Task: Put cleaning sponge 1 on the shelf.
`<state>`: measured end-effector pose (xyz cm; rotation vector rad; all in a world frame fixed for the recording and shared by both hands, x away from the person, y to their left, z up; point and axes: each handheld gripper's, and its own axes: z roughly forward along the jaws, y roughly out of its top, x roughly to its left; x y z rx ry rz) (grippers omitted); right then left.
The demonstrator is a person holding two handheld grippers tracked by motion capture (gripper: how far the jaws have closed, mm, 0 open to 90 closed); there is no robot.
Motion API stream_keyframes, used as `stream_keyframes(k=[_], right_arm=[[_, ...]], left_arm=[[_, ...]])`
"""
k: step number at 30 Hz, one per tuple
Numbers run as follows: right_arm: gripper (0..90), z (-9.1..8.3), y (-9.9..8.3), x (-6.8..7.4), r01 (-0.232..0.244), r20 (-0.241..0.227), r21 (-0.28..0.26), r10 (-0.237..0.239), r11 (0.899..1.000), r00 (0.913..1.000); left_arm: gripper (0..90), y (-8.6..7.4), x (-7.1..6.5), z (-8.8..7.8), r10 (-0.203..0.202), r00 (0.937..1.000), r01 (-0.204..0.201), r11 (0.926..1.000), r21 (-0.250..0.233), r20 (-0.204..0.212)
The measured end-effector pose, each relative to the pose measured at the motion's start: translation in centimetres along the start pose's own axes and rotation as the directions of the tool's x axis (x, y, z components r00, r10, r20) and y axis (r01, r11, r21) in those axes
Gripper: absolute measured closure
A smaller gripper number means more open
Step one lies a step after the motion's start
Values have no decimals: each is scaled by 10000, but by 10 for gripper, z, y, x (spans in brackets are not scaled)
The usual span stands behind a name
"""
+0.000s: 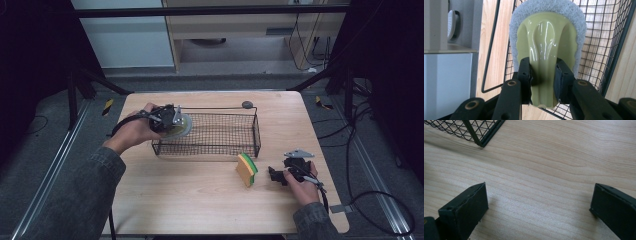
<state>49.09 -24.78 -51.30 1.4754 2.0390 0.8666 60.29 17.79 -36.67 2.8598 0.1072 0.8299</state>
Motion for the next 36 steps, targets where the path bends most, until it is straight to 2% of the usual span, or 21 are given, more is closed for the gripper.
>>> stream_keyframes(k=[21, 36], right_arm=[[13, 0, 0, 1, -43, -46, -1, 43, 10000, 10000], [13, 0, 0, 2, -50, -75, 18, 50, 10000, 10000]], left_arm=[[702, -8, -1, 23, -445, 9985, 446, 9990, -11, 314], [701, -4, -6, 34, -393, 9978, 384, 9991, 173, 542]])
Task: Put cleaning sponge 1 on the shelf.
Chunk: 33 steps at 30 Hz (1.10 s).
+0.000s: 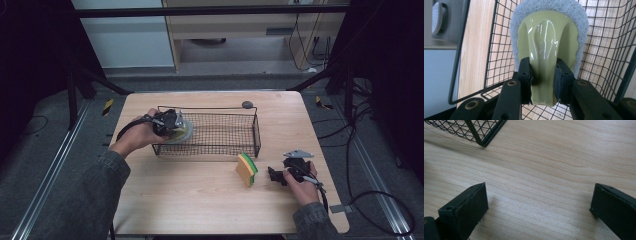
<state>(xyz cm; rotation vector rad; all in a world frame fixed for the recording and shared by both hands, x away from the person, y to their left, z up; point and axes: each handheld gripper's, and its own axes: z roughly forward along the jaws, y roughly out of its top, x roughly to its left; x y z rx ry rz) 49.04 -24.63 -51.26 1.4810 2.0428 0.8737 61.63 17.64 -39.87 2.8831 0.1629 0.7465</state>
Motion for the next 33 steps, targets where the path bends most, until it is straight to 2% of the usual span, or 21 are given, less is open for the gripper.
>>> stream_keyframes(k=[5, 10, 13, 16, 18, 28, 33], right_arm=[[13, 0, 0, 0, 0, 2, -2, 0, 10000, 10000], [13, 0, 0, 0, -2, 1, -1, 2, 10000, 10000], [12, 0, 0, 0, 17, 19, -4, -17, 10000, 10000], [13, 0, 0, 0, -1, 6, 3, 1, 10000, 10000], [12, 0, 0, 0, 7, 8, 0, -7, 10000, 10000], [12, 0, 0, 0, 28, 26, -7, -28, 10000, 10000], [12, 0, 0, 0, 27, 26, -7, -27, 10000, 10000]], left_arm=[[700, 1, 0, 7, -30, 9998, 26, 9998, 202, 195], [697, 3, -1, 9, -94, 9992, 88, 9998, 163, 383], [696, 3, -1, 10, -390, 9977, 388, 9992, 60, 557], [696, 2, -1, 12, -493, 9965, 494, 9988, 8, 676], [686, 1, -2, 12, -788, 9930, 803, 9967, -137, 878], [666, 1, -1, 6, -857, 9917, 895, 9953, -368, 958], [658, 1, 0, -2, -1018, 9904, 1087, 9915, -716, 935]])
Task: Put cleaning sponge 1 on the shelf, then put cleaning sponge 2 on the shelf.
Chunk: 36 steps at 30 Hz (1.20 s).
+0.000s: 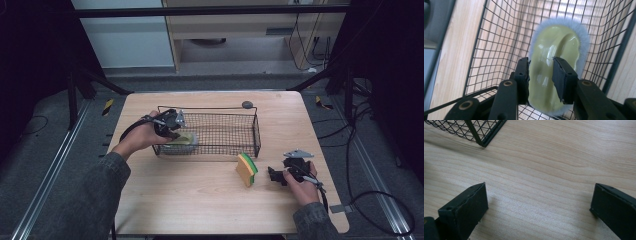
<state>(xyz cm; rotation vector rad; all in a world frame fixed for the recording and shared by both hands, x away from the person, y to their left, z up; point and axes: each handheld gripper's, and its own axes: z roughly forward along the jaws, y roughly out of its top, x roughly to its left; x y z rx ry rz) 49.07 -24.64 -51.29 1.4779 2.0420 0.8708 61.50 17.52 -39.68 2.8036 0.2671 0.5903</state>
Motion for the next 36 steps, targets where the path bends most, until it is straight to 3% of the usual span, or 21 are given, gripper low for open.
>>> stream_keyframes(k=[6, 11, 16, 18, 19, 20, 21, 22, 23, 24, 25, 26, 27, 28, 30, 31, 32, 33, 34, 35, 36], right_arm=[[12, 0, 0, 0, 2, 1, 3, -2, 10000, 10000], [11, 0, 0, 0, -7, 21, 14, 7, 10000, 10000], [9, 0, 0, 0, -37, 36, 21, 37, 10000, 10000], [9, 0, 0, 0, -39, 34, 22, 39, 10000, 10000], [9, 0, 0, 0, -39, 34, 22, 39, 10000, 10000], [9, 0, 0, 0, -49, 31, 18, 49, 10000, 10000], [9, 0, 0, 0, -51, 25, 22, 51, 10000, 10000], [9, 0, 0, 0, -48, 22, 30, 48, 10000, 10000], [9, 0, 0, 0, -48, 22, 30, 48, 10000, 10000], [12, 0, 1, 0, -81, 1, 80, 81, 9999, 10000], [12, 0, 1, 0, -81, 1, 80, 81, 9999, 10000], [22, -1, 2, 0, -43, -19, 184, 44, 9998, 10000], [31, -1, 3, 0, 18, -31, 286, -17, 9996, 10000], [38, -3, 4, 0, 36, -57, 431, -33, 9991, 10000], [58, -4, 5, 1, 38, -90, 601, -33, 9982, 10000], [58, -4, 5, 1, 38, -90, 601, -33, 9982, 10000], [86, -7, 5, 4, 101, -198, 795, -85, 9968, 9998], [94, -9, 6, 5, 139, -240, 912, -117, 9957, 9996], [97, -12, 5, 8, 151, -308, 947, -122, 9954, 9995], [102, -15, 5, 11, 196, -460, 1037, -148, 9944, 9988], [105, -18, 4, 15, 329, -580, 1129, -265, 9931, 9980]], left_arm=[[586, 2, 1, -15, -651, 9972, 624, 9956, -706, -364], [410, 4, -2, -23, -1242, 9894, 1158, 9875, -1067, -753], [196, 5, -9, -33, -2332, 9687, 2139, 9583, -1893, -857], [142, 2, -18, -41, -3036, 9484, 2733, 9291, -2492, -918], [113, 2, -18, -41, -3036, 9484, 2733, 9291, -2492, -918], [81, 0, -21, -43, -3268, 9410, 2942, 9182, -2652, -874], [70, -4, -31, -49, -3656, 9265, 3237, 8950, -3070, -891], [63, -7, -37, -52, -3867, 9183, 3403, 8804, -3303, -846], [57, -7, -37, -52, -3867, 9183, 3403, 8804, -3303, -846], [49, -15, -48, -55, -4290, 9002, 3752, 8512, -3669, -748], [43, -15, -48, -55, -4290, 9002, 3752, 8512, -3669, -748], [42, -25, -63, -57, -4652, 8818, 4006, 8256, -3974, -775], [41, -25, -63, -57, -4652, 8818, 4006, 8256, -3974, -775], [39, -36, -77, -55, -5080, 8565, 4334, 8039, -4073, -912], [42, -48, -93, -50, -5658, 8211, 4844, 7603, -4328, -750], [43, -48, -93, -50, -5658, 8211, 4844, 7603, -4328, -750], [48, -53, -101, -45, -5900, 8038, 5020, 7414, -4453, -762], [52, -57, -110, -39, -5933, 7997, 5033, 7464, -4354, -926], [51, -63, -123, -33, -5789, 8055, 4936, 7736, -3974, -1263], [52, -67, -128, -32, -5966, 7931, 5078, 7588, -4079, -1226], [51, -70, -131, -32, -6050, 7894, 5178, 7470, -4170, -1037]])
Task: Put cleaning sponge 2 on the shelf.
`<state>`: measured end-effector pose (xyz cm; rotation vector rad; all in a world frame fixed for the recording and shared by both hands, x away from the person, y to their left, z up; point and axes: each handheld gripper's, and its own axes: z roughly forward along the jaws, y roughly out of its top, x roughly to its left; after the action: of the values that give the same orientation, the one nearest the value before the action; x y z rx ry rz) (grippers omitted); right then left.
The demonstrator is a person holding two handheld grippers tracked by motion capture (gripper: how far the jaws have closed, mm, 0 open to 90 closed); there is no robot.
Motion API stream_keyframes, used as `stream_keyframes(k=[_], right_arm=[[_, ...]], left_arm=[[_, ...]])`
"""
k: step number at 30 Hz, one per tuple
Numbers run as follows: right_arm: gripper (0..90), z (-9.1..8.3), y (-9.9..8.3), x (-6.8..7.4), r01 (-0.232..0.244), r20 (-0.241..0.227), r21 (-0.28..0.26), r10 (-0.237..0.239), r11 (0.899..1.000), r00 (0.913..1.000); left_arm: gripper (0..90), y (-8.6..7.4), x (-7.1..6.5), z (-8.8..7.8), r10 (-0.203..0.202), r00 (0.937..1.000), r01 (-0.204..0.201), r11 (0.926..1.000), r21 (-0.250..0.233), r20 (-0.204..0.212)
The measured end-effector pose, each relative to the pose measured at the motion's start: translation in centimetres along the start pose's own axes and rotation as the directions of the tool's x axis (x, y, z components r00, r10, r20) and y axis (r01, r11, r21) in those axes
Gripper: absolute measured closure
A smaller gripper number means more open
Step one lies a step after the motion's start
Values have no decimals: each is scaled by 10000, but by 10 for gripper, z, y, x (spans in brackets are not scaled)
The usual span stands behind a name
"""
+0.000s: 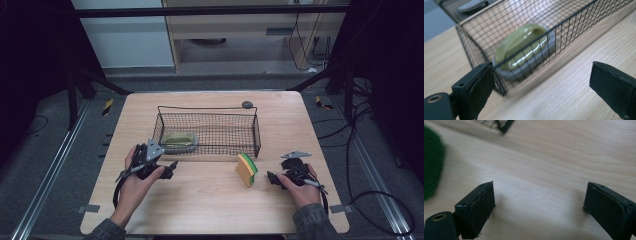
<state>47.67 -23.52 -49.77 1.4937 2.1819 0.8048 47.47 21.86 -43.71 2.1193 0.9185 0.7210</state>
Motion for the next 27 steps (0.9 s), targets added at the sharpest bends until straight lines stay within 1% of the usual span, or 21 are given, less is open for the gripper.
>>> stream_keyframes(k=[1, 2, 3, 4, 5, 6, 7, 8, 9, 10, 12, 13, 14, 15, 16, 17, 19, 20, 21, 24, 27], right_arm=[[105, 0, 0, 0, 0, 0, 0, 0, 10000, 10000], [112, -3, 0, 4, 105, -66, 78, -104, 9999, 9999], [134, -7, 0, 12, 380, -112, 303, -376, 9988, 9992], [139, -11, 1, 17, 526, -144, 427, -520, 9977, 9985], [153, -14, 1, 21, 663, -202, 507, -653, 9965, 9977], [169, -17, 1, 26, 765, -351, 692, -742, 9947, 9966], [169, -17, 1, 26, 765, -351, 692, -742, 9947, 9966], [175, -24, 0, 34, 1020, -548, 987, -970, 9899, 9938], [175, -24, 0, 34, 1020, -548, 987, -970, 9899, 9938], [186, -31, 2, 41, 1199, -643, 1099, -1133, 9867, 9915], [186, -35, 3, 44, 1254, -646, 1175, -1184, 9851, 9909], [185, -42, 7, 50, 1260, -839, 1311, -1156, 9833, 9897], [183, -44, 9, 52, 1308, -954, 1358, -1185, 9821, 9884], [183, -44, 9, 52, 1308, -954, 1358, -1185, 9821, 9884], [173, -48, 15, 59, 1400, -1063, 1565, -1242, 9777, 9865], [173, -48, 15, 59, 1400, -1063, 1565, -1242, 9777, 9865], [158, -51, 24, 69, 1397, -1322, 1746, -1174, 9747, 9843], [158, -52, 26, 71, 1401, -1455, 1813, -1144, 9734, 9827], [155, -53, 30, 74, 1447, -1585, 1911, -1149, 9709, 9806], [153, -57, 38, 81, 1640, -1601, 2050, -1323, 9649, 9782], [168, -64, 52, 85, 1803, -1502, 2087, -1507, 9612, 9771]], left_arm=[[49, 0, 0, 0, 0, 10000, 0, 10000, 0, 0], [49, -4, 0, -2, -106, 9999, 106, 9999, -6, -18], [45, -13, 1, -2, -246, 9996, 249, 9994, 235, -137], [43, -18, 1, 1, -197, 9997, 203, 9988, 448, -130], [42, -24, 1, 4, -257, 9996, 260, 9979, 586, -70], [42, -24, 1, 4, -257, 9996, 260, 9979, 586, -70], [42, -29, 1, 9, -303, 9994, 290, 9961, 833, 136], [46, -34, 3, 15, -521, 9979, 482, 9939, 990, 374], [47, -34, 3, 15, -521, 9979, 482, 9939, 990, 374], [47, -35, 4, 21, -549, 9977, 500, 9921, 1153, 397], [46, -36, 3, 23, -578, 9975, 525, 9907, 1257, 397], [44, -38, 3, 25, -633, 9970, 561, 9877, 1460, 454], [43, -40, 2, 26, -649, 9966, 558, 9853, 1617, 512], [43, -40, 2, 26, -649, 9966, 558, 9853, 1617, 512], [43, -42, 2, 27, -730, 9955, 616, 9831, 1721, 609], [43, -42, 2, 27, -730, 9955, 616, 9831, 1721, 609], [41, -45, 2, 29, -862, 9943, 728, 9787, 1921, 623], [40, -45, 2, 29, -862, 9943, 728, 9787, 1921, 623], [39, -47, 3, 32, -920, 9933, 756, 9751, 2083, 699], [37, -49, 4, 35, -1061, 9912, 851, 9692, 2311, 797], [26, -51, 5, 37, -1240, 9884, 1000, 9662, 2377, 882]])
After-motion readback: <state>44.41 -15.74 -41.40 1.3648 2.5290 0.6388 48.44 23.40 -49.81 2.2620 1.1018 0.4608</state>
